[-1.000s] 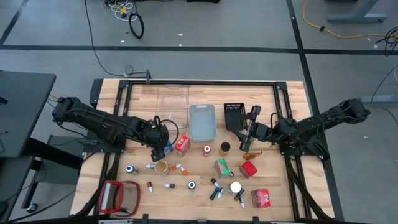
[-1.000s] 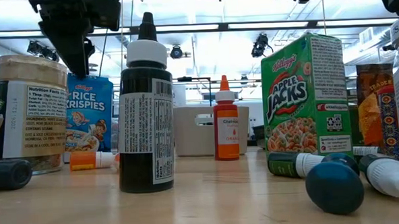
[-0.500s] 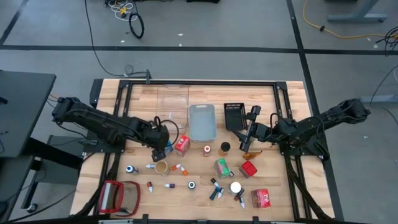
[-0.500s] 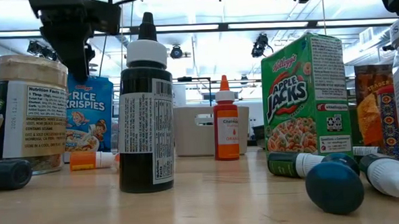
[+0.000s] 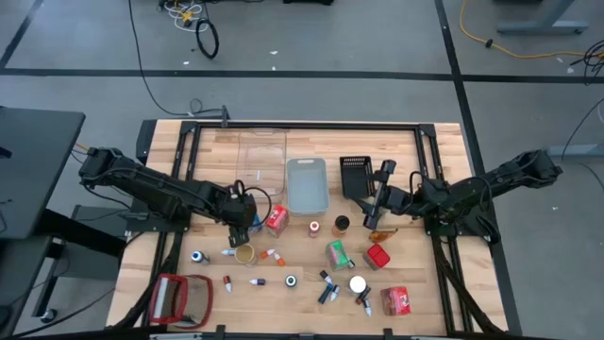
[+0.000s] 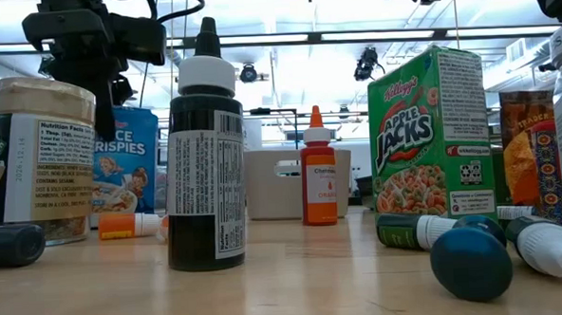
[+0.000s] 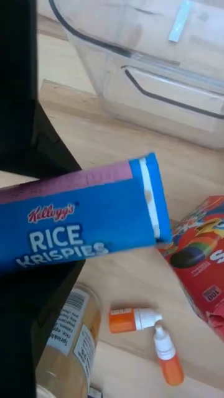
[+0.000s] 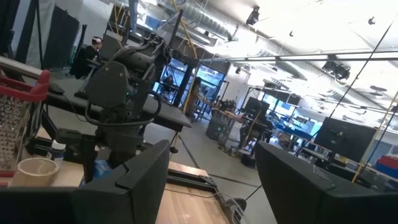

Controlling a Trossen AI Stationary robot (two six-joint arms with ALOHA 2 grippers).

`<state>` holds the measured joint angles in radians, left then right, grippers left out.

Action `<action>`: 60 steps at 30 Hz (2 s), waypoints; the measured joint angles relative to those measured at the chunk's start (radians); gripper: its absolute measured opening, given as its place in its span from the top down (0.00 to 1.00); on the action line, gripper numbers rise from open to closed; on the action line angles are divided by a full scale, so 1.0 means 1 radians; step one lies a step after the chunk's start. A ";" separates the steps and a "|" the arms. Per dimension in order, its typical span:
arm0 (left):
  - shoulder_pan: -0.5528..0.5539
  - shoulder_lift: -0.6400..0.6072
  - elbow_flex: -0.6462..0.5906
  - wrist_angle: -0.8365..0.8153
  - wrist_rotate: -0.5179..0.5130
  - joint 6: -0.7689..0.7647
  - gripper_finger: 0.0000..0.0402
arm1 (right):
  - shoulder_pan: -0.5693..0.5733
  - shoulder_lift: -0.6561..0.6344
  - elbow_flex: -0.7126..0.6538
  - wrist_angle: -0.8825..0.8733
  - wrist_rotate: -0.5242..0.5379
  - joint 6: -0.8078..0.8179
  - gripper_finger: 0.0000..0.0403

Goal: Pick & Place Kitchen Items
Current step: Put the blue cereal box into the transparent bin

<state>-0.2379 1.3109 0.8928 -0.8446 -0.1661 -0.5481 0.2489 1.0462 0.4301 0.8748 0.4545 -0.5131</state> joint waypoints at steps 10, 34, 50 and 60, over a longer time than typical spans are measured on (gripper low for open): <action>0.000 0.000 0.060 -0.003 0.013 0.049 0.77 | -0.021 0.000 0.000 -0.012 -0.001 0.035 0.38; 0.293 -0.004 0.409 -0.276 -0.179 0.506 0.77 | -0.024 0.000 0.000 -0.017 -0.002 0.034 0.38; 0.813 0.044 0.392 -0.105 0.125 0.961 0.78 | -0.047 0.000 0.000 -0.016 -0.003 0.069 0.38; 0.875 0.244 0.392 -0.066 0.031 0.990 0.78 | -0.071 0.000 0.000 -0.041 -0.003 0.116 0.38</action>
<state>0.6370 1.5547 1.2846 -0.9110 -0.1351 0.4422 0.1776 1.0462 0.4301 0.8341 0.4519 -0.3969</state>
